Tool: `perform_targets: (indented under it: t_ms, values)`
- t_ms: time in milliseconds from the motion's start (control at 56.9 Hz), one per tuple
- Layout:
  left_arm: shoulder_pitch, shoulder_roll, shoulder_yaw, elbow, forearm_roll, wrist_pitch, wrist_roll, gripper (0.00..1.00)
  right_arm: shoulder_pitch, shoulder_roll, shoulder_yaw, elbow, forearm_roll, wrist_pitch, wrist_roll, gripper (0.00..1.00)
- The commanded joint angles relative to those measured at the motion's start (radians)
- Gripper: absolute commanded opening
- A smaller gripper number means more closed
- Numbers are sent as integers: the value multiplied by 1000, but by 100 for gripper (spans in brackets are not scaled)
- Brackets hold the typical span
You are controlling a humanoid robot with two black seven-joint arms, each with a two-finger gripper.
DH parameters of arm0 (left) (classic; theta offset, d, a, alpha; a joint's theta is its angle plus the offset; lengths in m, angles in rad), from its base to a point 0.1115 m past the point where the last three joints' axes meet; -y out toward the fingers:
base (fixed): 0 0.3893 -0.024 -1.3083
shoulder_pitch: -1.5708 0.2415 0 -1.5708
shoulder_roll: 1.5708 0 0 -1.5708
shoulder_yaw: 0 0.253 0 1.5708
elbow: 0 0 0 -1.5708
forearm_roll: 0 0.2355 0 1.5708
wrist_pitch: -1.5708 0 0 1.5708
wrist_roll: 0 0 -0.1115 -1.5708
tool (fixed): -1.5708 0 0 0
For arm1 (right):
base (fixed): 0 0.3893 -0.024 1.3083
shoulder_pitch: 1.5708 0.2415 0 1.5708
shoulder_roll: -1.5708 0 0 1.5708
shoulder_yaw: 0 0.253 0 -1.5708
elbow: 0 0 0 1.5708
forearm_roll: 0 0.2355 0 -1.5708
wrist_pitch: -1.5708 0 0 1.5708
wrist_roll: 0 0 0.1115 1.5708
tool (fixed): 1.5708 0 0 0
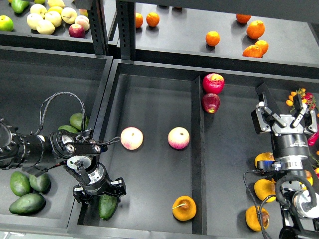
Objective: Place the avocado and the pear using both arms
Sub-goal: 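Close the left gripper around the green avocado and lift it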
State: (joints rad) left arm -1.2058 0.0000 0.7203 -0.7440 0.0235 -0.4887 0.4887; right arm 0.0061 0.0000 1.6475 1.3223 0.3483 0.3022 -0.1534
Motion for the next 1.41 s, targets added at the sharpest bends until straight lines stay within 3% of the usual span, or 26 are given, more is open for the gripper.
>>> perform_targets:
  t_ms: [0, 580, 1073, 1249, 1389]
  values:
    - [2, 0, -5, 0, 0, 0, 0, 67, 0, 0, 0, 0, 0, 0, 0, 100]
    - [29, 0, -18, 14, 0, 0, 0, 66, 0, 0, 0, 0, 0, 0, 2, 100]
    - [57, 0, -64, 74, 0, 0, 0, 42, 0, 0, 0, -2, 0, 11, 2, 100]
    - [65, 0, -82, 77, -10, 0, 0, 29, 0, 0, 0, -2, 0, 11, 2, 100]
    - [60, 0, -91, 77, -13, 0, 0, 25, 0, 0, 0, -2, 0, 11, 2, 100]
